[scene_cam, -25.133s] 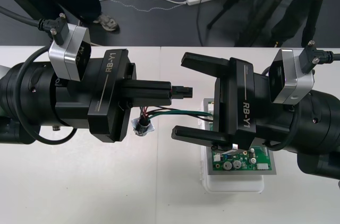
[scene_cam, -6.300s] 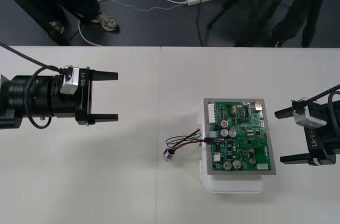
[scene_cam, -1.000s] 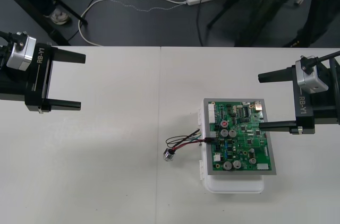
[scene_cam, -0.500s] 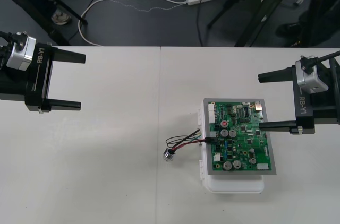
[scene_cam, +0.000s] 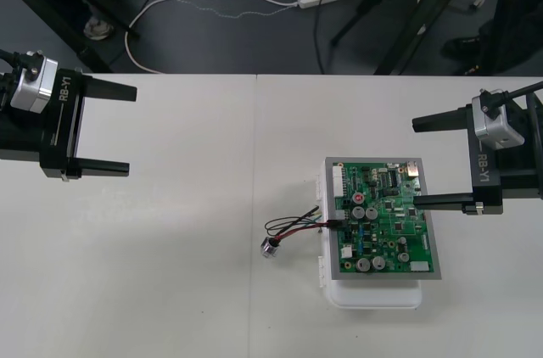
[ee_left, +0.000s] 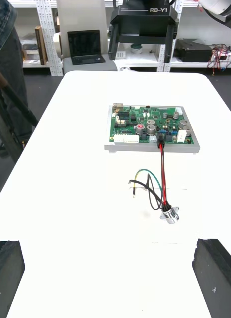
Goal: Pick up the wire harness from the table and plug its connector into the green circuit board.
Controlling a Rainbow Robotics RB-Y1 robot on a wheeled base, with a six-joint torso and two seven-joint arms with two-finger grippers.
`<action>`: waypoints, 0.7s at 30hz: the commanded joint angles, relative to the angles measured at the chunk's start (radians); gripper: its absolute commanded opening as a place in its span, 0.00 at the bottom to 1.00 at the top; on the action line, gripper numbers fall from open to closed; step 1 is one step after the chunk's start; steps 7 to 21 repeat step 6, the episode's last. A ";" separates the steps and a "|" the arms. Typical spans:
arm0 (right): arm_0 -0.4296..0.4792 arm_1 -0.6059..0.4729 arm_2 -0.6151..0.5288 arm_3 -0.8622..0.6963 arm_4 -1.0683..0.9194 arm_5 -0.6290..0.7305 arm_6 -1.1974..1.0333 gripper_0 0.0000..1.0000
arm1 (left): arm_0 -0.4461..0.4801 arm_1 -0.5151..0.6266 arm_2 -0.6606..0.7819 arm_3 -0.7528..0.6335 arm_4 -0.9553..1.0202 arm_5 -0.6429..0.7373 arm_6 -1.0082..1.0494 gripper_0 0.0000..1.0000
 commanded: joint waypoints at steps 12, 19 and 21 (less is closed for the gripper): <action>-0.025 -0.039 0.017 -0.028 0.002 -0.005 0.016 1.00 | 0.014 0.043 0.031 -0.032 -0.003 -0.033 0.067 1.00; -0.025 -0.039 0.017 -0.028 0.002 -0.005 0.016 1.00 | 0.014 0.043 0.031 -0.032 -0.003 -0.033 0.067 1.00; -0.025 -0.039 0.017 -0.028 0.002 -0.005 0.016 1.00 | 0.014 0.043 0.031 -0.032 -0.003 -0.033 0.067 1.00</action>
